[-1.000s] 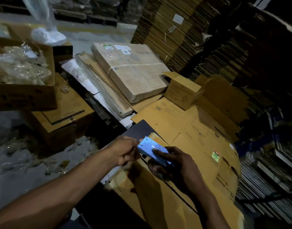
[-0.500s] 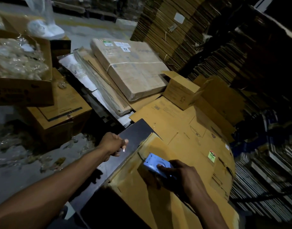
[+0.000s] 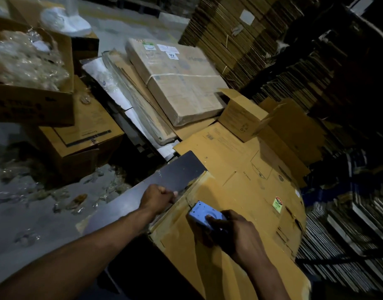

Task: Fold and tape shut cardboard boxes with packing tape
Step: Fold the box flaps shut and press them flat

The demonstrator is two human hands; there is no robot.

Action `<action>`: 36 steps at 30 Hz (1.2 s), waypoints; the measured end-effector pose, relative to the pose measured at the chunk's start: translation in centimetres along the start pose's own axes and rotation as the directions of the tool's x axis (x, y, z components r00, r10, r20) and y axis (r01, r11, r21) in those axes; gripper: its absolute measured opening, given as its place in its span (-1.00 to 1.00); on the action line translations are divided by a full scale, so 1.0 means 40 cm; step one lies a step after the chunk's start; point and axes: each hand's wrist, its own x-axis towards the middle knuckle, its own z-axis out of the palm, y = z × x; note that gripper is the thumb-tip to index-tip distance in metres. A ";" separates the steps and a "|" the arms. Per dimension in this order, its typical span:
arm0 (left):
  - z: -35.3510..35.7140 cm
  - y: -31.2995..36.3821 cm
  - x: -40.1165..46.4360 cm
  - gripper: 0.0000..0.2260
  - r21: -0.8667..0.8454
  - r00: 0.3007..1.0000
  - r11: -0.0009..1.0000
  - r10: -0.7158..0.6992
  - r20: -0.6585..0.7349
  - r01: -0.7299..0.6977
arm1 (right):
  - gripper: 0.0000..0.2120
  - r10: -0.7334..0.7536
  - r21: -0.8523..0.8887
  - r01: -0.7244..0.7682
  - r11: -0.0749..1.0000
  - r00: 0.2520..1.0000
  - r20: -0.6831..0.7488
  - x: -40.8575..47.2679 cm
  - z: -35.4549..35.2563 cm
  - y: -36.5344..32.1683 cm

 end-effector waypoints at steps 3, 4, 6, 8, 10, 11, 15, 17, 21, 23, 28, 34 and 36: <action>0.012 -0.008 -0.027 -0.75 0.131 0.991 0.988 0.092 -0.094 -0.079 | -0.40 0.041 0.050 -0.044 0.998 0.997 0.058 0.012 -0.016 -0.027; 0.013 -0.002 -0.037 -0.74 0.169 0.987 0.981 0.116 -0.113 -0.096 | -0.33 0.039 0.052 -0.042 0.998 0.997 0.061 0.017 -0.022 -0.037; 0.021 0.006 -0.045 -0.74 0.209 0.983 0.973 0.128 -0.128 -0.099 | -0.30 0.022 0.023 -0.024 0.999 0.998 0.065 0.029 -0.031 -0.051; 0.021 0.010 -0.047 -0.77 0.196 0.989 0.977 0.110 -0.099 -0.089 | -0.46 0.001 0.005 -0.001 1.000 0.998 0.070 0.042 -0.038 -0.062; 0.013 -0.014 -0.026 -0.59 0.213 0.998 0.976 -0.027 -0.054 0.038 | -0.59 -0.020 -0.006 0.020 1.000 0.998 0.055 0.052 -0.038 -0.067; 0.005 -0.039 -0.014 -0.37 0.246 0.992 0.961 -0.121 -0.027 0.124 | -0.62 -0.018 -0.012 0.019 1.000 0.998 0.061 0.056 -0.034 -0.066; -0.023 -0.115 -0.014 -0.39 0.252 0.993 0.964 -0.105 0.050 0.089 | -0.67 -0.010 0.035 0.009 0.999 1.000 0.017 0.069 -0.008 -0.052; -0.022 -0.075 -0.050 -0.50 0.081 0.996 0.996 0.038 0.083 -0.045 | -0.66 -0.015 0.066 0.016 0.998 1.000 -0.021 0.076 0.007 -0.041; -0.019 0.045 -0.116 -0.32 -0.089 0.854 0.942 0.332 0.401 -0.325 | -0.59 -0.026 0.079 0.025 0.997 1.000 0.018 0.070 0.023 -0.018; -0.046 0.065 -0.134 -0.10 0.226 0.734 0.766 0.420 0.534 -0.602 | -0.54 -0.035 0.017 0.034 0.999 0.997 0.067 0.066 0.013 -0.011; -0.078 0.080 -0.147 0.12 0.597 0.611 0.167 0.372 0.699 -0.784 | -0.60 0.107 -0.124 -0.078 0.989 0.964 0.242 0.068 -0.051 -0.040; -0.090 0.121 -0.159 0.22 0.689 0.635 -0.093 0.315 0.706 -0.719 | -0.52 0.241 -0.096 -0.221 0.971 0.914 0.326 0.013 -0.105 0.014; -0.097 0.118 -0.163 0.22 0.707 0.662 -0.092 0.283 0.694 -0.701 | -0.46 0.271 -0.090 -0.256 0.962 0.888 0.372 -0.040 -0.086 0.058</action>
